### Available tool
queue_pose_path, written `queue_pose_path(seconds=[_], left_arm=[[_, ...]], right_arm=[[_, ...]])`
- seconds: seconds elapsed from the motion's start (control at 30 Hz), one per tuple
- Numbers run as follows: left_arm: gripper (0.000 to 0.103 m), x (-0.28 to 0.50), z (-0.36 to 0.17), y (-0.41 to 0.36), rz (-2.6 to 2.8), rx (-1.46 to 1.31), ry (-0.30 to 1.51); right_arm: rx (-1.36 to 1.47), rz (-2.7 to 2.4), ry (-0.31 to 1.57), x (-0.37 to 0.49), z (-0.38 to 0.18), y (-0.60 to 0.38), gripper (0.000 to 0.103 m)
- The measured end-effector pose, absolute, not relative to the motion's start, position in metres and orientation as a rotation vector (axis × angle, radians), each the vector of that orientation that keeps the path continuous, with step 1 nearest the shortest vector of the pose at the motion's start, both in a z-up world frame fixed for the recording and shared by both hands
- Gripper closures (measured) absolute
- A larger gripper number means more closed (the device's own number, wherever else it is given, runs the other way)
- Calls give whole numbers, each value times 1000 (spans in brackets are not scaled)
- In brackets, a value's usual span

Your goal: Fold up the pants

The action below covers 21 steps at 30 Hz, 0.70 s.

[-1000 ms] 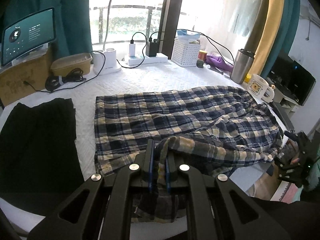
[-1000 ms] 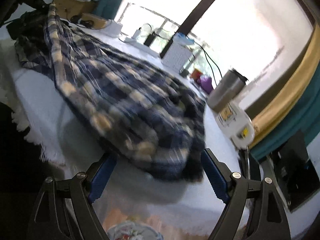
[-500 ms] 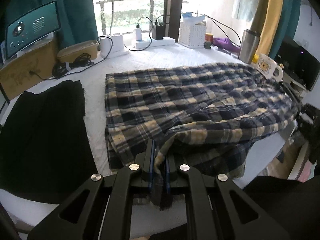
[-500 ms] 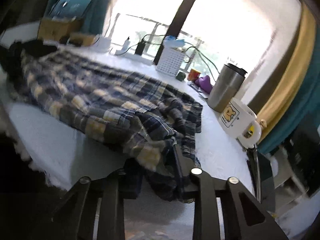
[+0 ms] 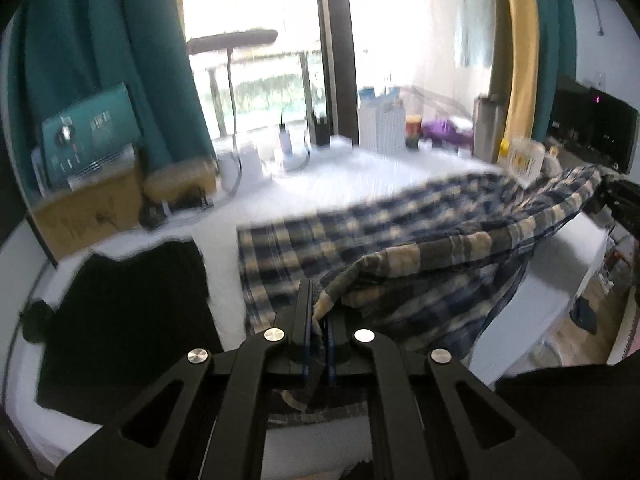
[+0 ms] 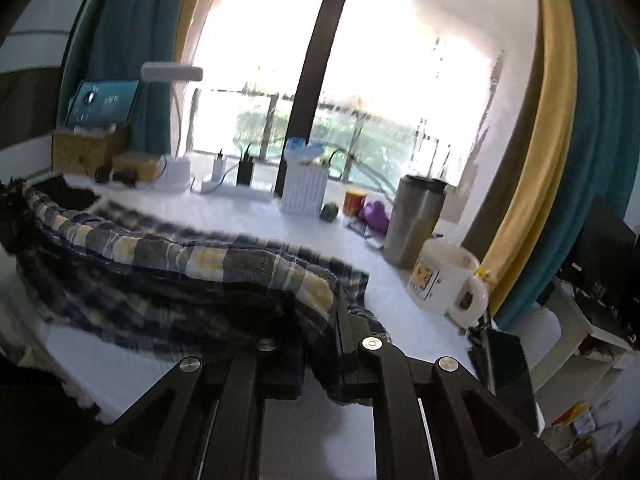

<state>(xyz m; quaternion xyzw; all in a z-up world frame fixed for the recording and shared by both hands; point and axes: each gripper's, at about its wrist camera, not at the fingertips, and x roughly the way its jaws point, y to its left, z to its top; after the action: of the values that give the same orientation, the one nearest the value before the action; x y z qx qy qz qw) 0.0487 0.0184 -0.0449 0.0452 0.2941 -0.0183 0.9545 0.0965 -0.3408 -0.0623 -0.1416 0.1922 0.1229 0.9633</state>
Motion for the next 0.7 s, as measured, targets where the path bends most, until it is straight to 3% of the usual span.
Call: queue_pose_path(seconds=[0.27,0.7], left_arm=[[99,20,22,7,-47,130,427],[99,-16,84,-15,-105,176,284]], right_arm=[[-183,229,280,87,-17,-355,92],[-151,174,162,69,18,-372,92]])
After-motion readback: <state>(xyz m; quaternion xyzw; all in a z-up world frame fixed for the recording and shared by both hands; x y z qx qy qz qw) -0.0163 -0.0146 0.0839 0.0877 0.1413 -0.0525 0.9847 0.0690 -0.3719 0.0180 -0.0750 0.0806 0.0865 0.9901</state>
